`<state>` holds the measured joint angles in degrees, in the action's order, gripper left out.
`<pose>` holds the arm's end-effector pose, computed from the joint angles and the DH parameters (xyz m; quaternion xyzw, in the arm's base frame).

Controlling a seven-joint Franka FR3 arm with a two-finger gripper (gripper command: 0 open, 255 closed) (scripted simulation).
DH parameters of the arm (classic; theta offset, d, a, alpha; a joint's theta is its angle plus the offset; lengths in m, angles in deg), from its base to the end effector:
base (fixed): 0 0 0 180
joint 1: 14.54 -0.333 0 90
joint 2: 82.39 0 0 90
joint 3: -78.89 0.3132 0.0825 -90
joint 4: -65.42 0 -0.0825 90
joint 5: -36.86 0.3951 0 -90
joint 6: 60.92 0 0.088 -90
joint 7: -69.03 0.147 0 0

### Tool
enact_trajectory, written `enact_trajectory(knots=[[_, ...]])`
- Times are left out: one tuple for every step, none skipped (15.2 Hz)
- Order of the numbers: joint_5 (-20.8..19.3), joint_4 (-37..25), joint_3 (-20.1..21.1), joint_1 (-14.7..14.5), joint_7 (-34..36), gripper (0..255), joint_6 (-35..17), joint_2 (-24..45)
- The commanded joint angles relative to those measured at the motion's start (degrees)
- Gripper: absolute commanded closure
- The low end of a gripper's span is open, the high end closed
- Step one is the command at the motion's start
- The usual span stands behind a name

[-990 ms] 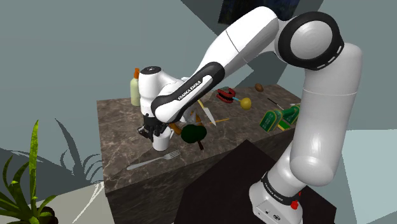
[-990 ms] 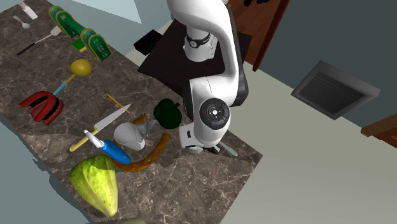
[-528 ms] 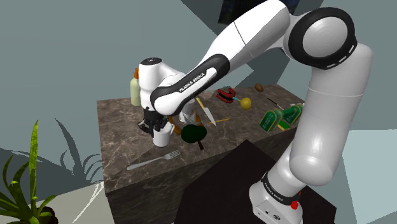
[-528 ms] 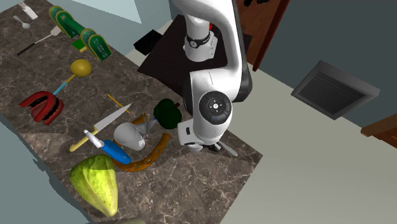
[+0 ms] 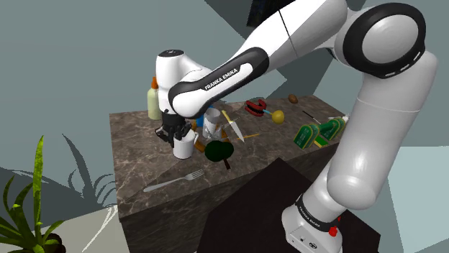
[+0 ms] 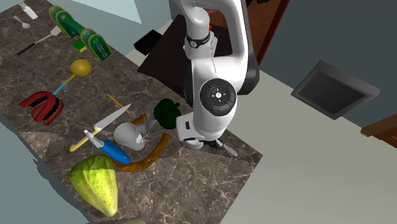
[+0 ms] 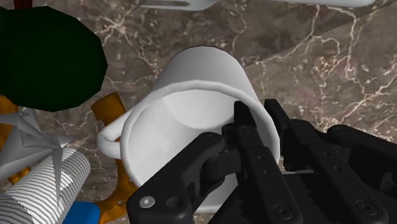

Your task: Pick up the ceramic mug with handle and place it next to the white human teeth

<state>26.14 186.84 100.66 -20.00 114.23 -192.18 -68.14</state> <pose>0.5112 0.2540 0.2478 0.9947 -0.0969 -0.0084 0.0342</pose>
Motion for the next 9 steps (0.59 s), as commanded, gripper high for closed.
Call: enact_trajectory(knots=[[0.65,-0.16,0.22,0.19,-0.49,255,1.16,-1.09],[0.97,-0.36,0.32,0.26,-0.73,255,1.82,-1.6],[1.28,-0.57,0.41,0.33,-0.96,255,2.48,-2.1],[1.59,-0.8,0.5,0.4,-1.19,255,3.14,-2.59],[1.88,-1.04,0.58,0.46,-1.42,255,3.81,-3.07],[2.17,-1.29,0.65,0.52,-1.63,255,4.49,-3.55],[2.45,-1.55,0.72,0.57,-1.85,255,5.16,-4.01],[2.72,-1.83,0.78,0.62,-2.05,255,5.84,-4.46],[2.98,-2.12,0.84,0.67,-2.26,255,6.53,-4.9]])
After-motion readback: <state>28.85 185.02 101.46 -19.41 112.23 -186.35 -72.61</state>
